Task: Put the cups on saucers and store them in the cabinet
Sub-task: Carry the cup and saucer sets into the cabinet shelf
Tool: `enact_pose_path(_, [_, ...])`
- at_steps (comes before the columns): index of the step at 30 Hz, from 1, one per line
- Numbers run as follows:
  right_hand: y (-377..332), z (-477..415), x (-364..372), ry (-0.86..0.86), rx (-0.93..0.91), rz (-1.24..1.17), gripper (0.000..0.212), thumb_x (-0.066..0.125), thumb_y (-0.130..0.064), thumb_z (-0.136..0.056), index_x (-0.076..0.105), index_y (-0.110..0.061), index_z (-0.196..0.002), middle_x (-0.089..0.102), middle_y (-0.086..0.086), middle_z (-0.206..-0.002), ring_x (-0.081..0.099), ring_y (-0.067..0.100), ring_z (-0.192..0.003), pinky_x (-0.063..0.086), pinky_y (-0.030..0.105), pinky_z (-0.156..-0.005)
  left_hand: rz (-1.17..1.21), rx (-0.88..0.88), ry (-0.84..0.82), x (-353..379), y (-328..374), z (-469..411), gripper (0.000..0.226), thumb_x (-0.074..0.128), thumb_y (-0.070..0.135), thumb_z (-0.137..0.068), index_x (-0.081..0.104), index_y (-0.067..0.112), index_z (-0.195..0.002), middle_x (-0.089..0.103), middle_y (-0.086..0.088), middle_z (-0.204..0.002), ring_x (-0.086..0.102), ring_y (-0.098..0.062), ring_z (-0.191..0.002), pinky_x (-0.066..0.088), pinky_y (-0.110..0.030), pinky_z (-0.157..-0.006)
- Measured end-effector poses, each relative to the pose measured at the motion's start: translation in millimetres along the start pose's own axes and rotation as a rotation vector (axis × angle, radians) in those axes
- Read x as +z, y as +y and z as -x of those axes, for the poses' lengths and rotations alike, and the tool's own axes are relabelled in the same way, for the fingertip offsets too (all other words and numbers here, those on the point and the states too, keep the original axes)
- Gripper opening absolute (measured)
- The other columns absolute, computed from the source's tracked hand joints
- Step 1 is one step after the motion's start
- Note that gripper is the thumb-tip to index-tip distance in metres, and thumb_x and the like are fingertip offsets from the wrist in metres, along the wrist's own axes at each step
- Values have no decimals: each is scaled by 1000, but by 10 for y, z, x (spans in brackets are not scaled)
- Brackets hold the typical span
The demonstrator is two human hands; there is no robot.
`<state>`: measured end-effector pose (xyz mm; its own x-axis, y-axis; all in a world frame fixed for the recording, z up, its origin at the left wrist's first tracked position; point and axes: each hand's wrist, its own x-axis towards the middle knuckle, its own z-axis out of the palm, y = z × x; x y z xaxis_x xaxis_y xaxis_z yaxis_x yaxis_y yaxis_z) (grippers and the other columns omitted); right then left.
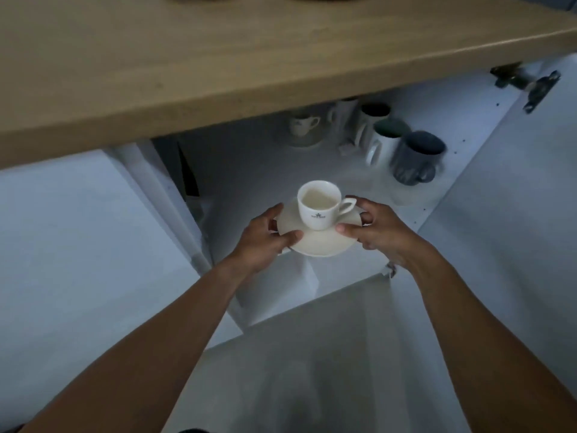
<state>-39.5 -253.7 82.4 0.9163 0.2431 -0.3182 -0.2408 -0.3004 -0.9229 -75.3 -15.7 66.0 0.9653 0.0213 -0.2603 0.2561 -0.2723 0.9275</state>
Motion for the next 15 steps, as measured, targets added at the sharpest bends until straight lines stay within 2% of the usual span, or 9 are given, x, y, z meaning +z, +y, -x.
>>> enact_pose_path(4, [226,-489,44,-31,-105,16,50,78,-13,-83,62,-22,-130,71,-2,-82,50,9,-63,34,21,-50,-56,116,95,7,-242,-360,70,78,20,-82,46,19,-144,64,11,-100,61,-8,-83,47,-24,-72])
enact_pose_path(6, [269,-665,50,-13,-136,19,51,78,-10,-83,61,-16,-131,65,-10,-63,44,6,-51,32,17,-43,-89,149,129,-1,-294,-501,65,78,23,-82,50,16,-140,65,6,-102,61,-10,-84,47,-25,-73])
enact_pose_path(8, [309,-809,51,2,-160,29,54,78,-7,-83,59,-12,-132,57,-13,-50,38,5,-45,31,16,-40,-149,170,159,-4,-330,-610,67,78,30,-82,49,16,-141,64,1,-112,61,-15,-93,50,-27,-80])
enact_pose_path(11, [311,-1054,37,7,-179,60,60,80,-8,-81,56,-9,-136,53,-12,-48,34,6,-44,31,16,-40,-228,157,197,-32,-397,-783,80,76,43,-80,42,15,-147,58,-4,-130,57,-21,-115,47,-28,-95])
enact_pose_path(15, [249,-1461,56,-1,-208,120,62,83,-10,-77,58,-7,-133,58,-3,-61,39,5,-44,35,17,-40,-276,100,239,-91,-451,-1002,75,70,46,-85,40,18,-148,52,-4,-142,51,-22,-127,42,-28,-102])
